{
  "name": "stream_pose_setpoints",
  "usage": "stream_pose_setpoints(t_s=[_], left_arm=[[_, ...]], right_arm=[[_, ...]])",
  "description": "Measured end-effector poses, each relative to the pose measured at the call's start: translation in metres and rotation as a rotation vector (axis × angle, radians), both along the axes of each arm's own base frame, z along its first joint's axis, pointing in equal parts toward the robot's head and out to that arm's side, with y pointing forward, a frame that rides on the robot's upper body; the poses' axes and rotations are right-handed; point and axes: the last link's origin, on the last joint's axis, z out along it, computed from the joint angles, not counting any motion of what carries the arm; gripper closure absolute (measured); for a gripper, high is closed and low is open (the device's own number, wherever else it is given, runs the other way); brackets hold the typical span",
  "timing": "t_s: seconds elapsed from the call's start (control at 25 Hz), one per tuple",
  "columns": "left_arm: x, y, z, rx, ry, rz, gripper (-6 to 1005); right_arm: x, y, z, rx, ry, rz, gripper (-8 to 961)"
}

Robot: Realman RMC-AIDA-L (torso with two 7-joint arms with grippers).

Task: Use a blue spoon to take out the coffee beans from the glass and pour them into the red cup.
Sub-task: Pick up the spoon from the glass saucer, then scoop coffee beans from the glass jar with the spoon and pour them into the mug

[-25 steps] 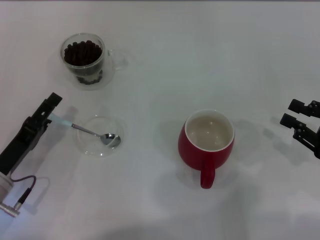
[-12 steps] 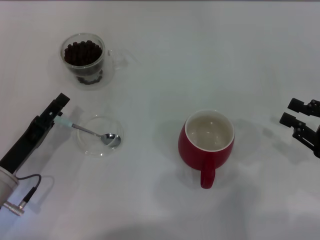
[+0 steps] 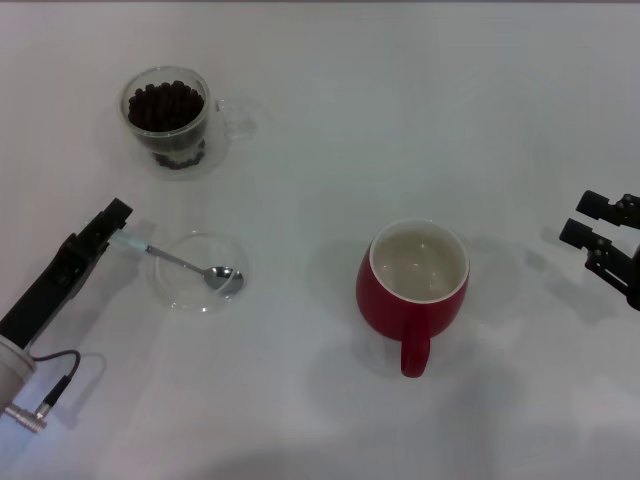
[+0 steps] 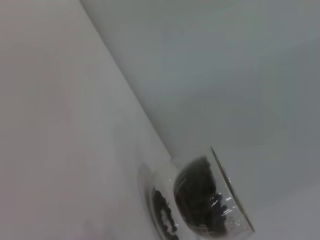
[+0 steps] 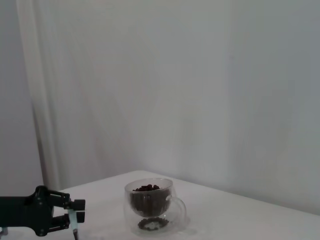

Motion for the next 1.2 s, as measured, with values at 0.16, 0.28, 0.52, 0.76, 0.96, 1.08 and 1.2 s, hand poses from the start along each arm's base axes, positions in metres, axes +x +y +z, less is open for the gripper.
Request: stream_pose_setpoints(t_s=[0.16,0.28,0.52,0.76,0.96,1.08,1.2], left_arm=[[-0.001,0.001,0.000,-0.002,0.004,0.004,597],[-0.001,0.002,0.001,-0.002,0.006,0.002,828],[-0.002,0.003,0.004,0.014,0.009,-0.002,874],[-0.004,0.005,0.032,0.114,0.045,-0.082,876],[-0.001,0.015,0.060,0.182,0.087,-0.186,875],[0.002,0.028,0.080,0.207,0.114,-0.245,875],[0.005,0.047,0.099,0.195,0.121,-0.271,875]], right_arm=[[0.000,0.000,0.000,0.000,0.001,0.001,578],[-0.001,0.001,-0.001,0.001,0.003,0.001,578],[-0.002,0.001,-0.002,0.001,0.006,0.003,578],[-0.005,0.002,-0.004,0.001,0.016,0.017,578],[-0.010,0.003,-0.006,-0.003,0.031,0.039,578],[-0.013,0.004,-0.008,-0.006,0.044,0.052,578],[-0.017,0.005,-0.010,-0.009,0.055,0.066,578]])
